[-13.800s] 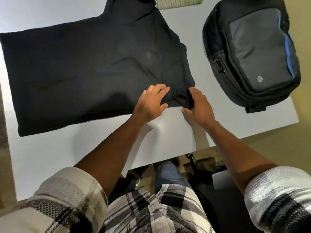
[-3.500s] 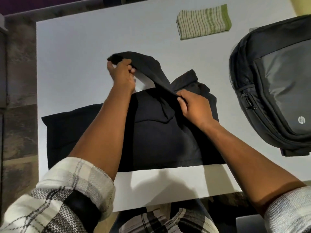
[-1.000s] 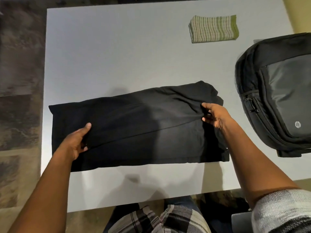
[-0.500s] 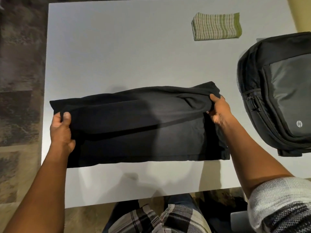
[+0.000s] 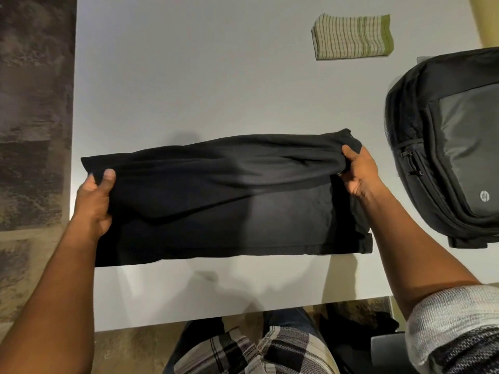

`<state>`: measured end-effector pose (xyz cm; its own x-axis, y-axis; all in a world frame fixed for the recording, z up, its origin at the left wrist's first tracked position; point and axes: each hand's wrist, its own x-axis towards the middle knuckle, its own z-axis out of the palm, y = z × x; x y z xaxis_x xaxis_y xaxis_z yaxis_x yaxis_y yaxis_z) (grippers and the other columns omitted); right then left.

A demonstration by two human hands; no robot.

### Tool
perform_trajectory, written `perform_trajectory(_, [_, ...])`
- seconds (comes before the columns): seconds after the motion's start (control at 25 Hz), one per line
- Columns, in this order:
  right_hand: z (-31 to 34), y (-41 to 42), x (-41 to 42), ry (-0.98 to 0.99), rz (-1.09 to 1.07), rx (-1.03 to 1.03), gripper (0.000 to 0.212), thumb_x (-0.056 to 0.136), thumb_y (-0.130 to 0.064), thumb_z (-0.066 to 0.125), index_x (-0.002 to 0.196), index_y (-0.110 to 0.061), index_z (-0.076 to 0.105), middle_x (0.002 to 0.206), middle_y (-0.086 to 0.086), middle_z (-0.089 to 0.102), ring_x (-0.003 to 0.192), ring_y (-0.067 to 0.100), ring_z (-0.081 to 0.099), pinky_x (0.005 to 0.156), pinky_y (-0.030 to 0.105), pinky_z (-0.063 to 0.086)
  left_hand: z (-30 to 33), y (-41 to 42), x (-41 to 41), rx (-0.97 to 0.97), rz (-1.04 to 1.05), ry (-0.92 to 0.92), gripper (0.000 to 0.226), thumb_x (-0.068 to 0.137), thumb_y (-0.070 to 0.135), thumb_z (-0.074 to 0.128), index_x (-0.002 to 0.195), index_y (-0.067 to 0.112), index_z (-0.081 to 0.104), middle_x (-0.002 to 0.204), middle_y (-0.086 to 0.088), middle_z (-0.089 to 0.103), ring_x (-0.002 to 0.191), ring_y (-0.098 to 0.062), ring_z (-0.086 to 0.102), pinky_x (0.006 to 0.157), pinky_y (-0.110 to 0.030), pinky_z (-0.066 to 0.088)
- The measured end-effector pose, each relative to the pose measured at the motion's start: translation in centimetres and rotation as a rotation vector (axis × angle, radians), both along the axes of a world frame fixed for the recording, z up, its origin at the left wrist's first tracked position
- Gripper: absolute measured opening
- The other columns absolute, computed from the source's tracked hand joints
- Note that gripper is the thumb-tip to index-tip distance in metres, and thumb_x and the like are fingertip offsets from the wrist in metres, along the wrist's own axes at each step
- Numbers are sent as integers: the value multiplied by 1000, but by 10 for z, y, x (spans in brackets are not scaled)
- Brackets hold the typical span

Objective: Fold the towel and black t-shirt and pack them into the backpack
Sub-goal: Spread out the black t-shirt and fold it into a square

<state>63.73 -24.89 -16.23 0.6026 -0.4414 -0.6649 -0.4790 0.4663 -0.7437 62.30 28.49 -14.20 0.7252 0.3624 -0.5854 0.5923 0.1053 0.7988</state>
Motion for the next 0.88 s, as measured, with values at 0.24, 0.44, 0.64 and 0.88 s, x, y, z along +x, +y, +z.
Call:
perform_trajectory(0.24, [-8, 9, -22, 264, 165, -260, 26, 89, 8, 57, 86, -17, 58, 96, 9, 67, 78, 21, 64, 55, 32, 58, -39, 29, -8, 510, -94, 231, 32, 94, 29, 66, 123, 19, 63, 122, -9, 67, 113, -30, 63, 101, -46, 51])
perform_trajectory(0.44, [-2, 9, -13, 255, 145, -476, 19, 74, -1, 58, 81, -19, 62, 84, 6, 66, 77, 23, 62, 56, 29, 54, -29, 9, 10, 695, 38, 33, 26, 90, 27, 59, 114, 20, 67, 114, -5, 69, 104, -22, 64, 97, -34, 51])
perform_trajectory(0.64, [4, 14, -28, 356, 358, -737, 18, 75, -5, 59, 87, -18, 56, 86, 4, 53, 80, 22, 49, 67, 28, 43, -14, 1, 7, 838, 70, 197, 49, 76, 11, 50, 123, 22, 61, 127, -9, 63, 124, -30, 53, 105, -43, 44])
perform_trajectory(0.88, [12, 75, -21, -102, 509, -1041, 13, 87, -9, 58, 96, -15, 66, 90, -2, 66, 78, 12, 58, 73, 18, 44, -6, -132, 21, 911, -711, -407, 26, 91, 29, 53, 112, 26, 68, 115, 0, 71, 112, -30, 58, 98, -44, 43])
